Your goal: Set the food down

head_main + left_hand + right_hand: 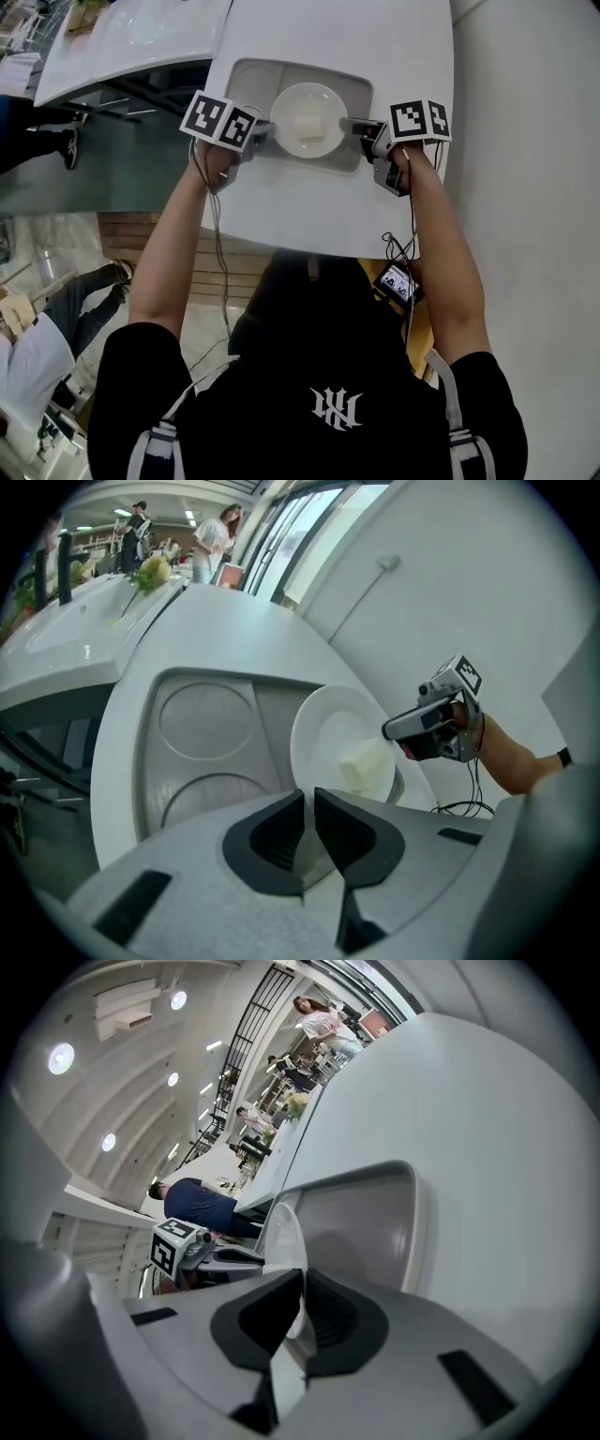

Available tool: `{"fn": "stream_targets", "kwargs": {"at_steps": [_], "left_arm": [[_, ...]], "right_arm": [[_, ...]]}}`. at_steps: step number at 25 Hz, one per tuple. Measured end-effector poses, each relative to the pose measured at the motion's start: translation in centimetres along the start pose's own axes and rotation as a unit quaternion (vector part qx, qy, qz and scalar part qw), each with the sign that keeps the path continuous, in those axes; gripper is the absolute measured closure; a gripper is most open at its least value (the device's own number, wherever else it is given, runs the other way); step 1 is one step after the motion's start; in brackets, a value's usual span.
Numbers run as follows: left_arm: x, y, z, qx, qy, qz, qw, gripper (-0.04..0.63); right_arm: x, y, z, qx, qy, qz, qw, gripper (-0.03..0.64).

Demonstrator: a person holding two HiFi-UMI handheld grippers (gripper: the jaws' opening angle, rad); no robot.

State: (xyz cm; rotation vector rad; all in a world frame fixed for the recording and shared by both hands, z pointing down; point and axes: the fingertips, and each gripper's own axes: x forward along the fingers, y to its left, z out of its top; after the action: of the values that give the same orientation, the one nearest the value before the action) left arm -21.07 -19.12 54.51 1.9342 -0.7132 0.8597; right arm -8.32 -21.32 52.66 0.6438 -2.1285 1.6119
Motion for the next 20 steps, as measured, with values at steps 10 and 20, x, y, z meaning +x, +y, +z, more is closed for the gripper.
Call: {"fn": "stream_targets", "kwargs": {"at_steps": [10,20], "left_arm": [[0.3,0.0,0.1,0.054,0.038,0.04,0.997,0.561],[0.8,0.1,0.0,0.099,0.068,0.097,0.988,0.558]], "right_arm": [[0.3,-0.9,-0.1,-0.035,0.01,-0.066,0.997,0.603],[0.8,-1.5,-0.1,-0.17,0.035,-0.186,0.967,0.562]]}}
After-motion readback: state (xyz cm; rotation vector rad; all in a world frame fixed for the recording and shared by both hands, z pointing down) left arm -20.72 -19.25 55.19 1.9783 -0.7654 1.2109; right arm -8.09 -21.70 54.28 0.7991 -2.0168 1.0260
